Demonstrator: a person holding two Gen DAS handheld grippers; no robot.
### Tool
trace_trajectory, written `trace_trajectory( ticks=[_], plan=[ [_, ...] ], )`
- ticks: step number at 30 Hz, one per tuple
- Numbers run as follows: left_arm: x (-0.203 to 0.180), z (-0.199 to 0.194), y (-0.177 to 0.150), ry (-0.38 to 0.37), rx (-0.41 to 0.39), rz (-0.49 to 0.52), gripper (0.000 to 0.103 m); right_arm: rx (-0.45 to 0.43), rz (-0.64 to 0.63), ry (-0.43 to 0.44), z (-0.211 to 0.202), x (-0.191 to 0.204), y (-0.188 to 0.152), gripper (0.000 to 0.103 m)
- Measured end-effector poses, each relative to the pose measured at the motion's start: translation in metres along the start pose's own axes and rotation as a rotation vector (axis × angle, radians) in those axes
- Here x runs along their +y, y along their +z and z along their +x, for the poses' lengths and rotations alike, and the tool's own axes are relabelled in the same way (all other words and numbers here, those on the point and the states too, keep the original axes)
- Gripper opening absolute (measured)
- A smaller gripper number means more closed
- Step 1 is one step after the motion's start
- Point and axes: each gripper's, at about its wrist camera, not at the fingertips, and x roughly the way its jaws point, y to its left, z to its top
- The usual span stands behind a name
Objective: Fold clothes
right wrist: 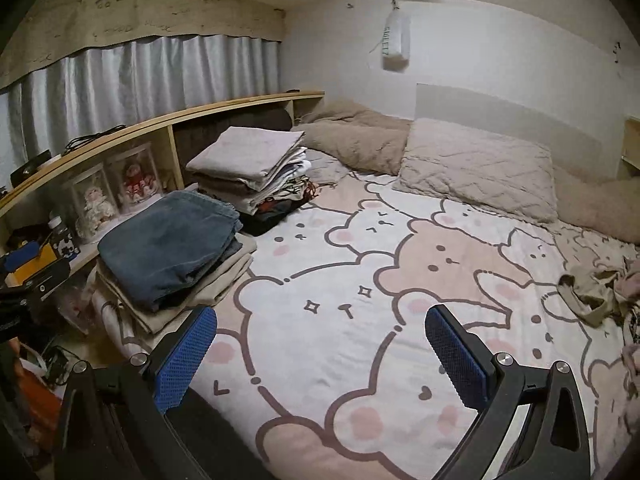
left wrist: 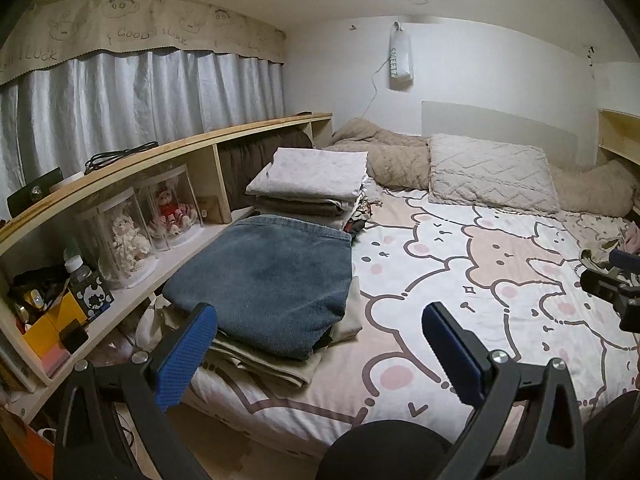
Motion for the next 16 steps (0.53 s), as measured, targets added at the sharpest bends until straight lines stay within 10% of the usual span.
trace_trajectory(
  ticks=[16],
  plan=[
    [0.0014, 0.0013, -0.002, 0.001, 0.002, -0.016, 0.103, 0.027, 0.02, -0.01, 0.0023, -0.0073, -0.0009, 0.103]
  ],
)
